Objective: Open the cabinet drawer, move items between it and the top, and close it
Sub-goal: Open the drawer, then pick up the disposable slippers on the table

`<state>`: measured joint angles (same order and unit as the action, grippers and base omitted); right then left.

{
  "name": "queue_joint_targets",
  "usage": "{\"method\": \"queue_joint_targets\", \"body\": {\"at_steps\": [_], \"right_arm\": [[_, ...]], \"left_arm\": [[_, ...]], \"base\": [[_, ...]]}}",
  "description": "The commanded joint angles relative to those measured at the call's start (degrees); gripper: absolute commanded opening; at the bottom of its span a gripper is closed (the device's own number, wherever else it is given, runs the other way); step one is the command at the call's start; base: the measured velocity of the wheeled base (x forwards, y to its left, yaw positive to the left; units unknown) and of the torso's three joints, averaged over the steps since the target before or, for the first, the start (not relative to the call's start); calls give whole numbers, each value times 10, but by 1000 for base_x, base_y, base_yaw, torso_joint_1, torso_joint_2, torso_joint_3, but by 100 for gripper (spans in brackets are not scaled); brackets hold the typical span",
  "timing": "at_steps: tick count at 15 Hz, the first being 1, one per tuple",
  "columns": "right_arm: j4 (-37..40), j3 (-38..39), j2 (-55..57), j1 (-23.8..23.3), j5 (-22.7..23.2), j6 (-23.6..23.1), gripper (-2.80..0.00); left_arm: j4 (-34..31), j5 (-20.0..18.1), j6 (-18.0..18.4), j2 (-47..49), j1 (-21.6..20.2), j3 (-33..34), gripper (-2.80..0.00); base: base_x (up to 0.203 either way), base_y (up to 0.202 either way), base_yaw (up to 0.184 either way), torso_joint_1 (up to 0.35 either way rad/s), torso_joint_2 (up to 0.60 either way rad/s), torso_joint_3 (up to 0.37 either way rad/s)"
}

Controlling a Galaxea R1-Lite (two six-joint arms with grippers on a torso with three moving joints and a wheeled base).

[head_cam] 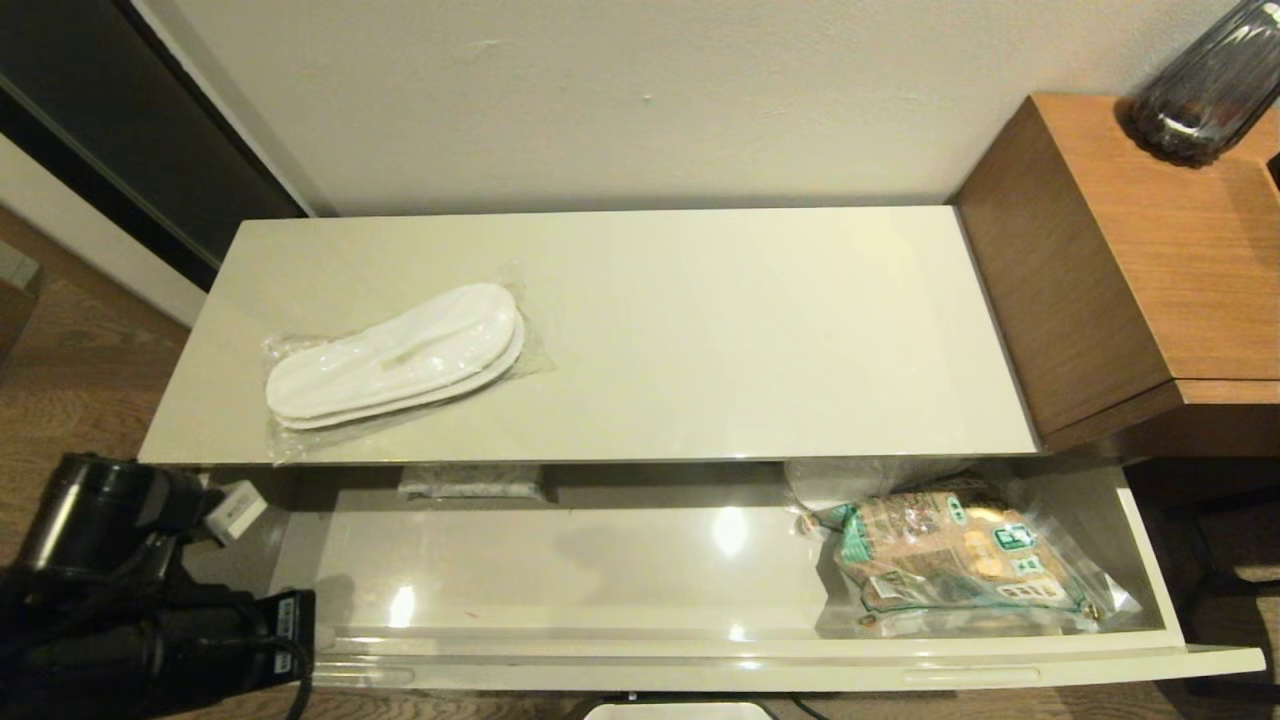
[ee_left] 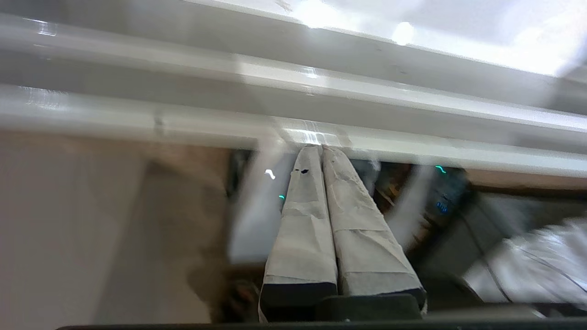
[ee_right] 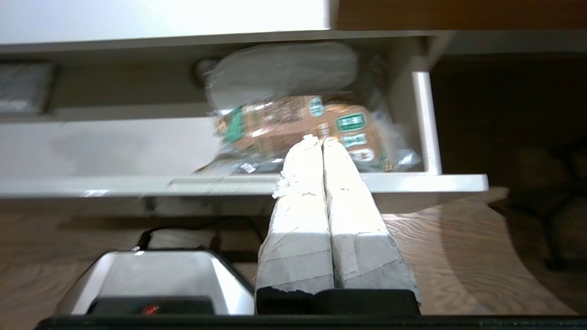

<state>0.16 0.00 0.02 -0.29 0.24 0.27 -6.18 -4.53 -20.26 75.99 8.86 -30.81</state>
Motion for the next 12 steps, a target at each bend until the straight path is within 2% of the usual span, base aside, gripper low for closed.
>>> {"method": "queue_joint_targets", "body": {"at_steps": [1, 2, 3, 4, 6, 7, 8, 12], "right_arm": [[0, 0, 0, 0, 0, 0, -280], [0, 0, 0, 0, 0, 0, -280], [0, 0, 1, 0, 1, 0, -280], [0, 0, 0, 0, 1, 0, -280], [0, 0, 0, 0, 1, 0, -280], [0, 0, 0, 0, 1, 0, -280], [0, 0, 0, 0, 0, 0, -280], [0, 0, 0, 0, 0, 0, -280]], "left_arm": [[-168, -33, -27, -119, 11, -87, -280], [-234, -70, -41, -146, 15, -130, -280], [-272, -101, -52, -163, 18, -151, -280], [-274, -105, -56, -164, 18, -152, -280], [-237, -101, -59, -136, 17, -134, -280], [-197, -87, -61, -120, 17, -114, -280], [-127, -65, -64, -83, 16, -76, -280], [185, 6, -80, 109, 16, 61, -280]], "base": [[0, 0, 0, 0, 0, 0], [0, 0, 0, 0, 0, 0], [0, 0, 0, 0, 0, 0], [0, 0, 0, 0, 0, 0], [0, 0, 0, 0, 0, 0], [0, 0, 0, 0, 0, 0], [0, 0, 0, 0, 0, 0], [0, 0, 0, 0, 0, 0]]}}
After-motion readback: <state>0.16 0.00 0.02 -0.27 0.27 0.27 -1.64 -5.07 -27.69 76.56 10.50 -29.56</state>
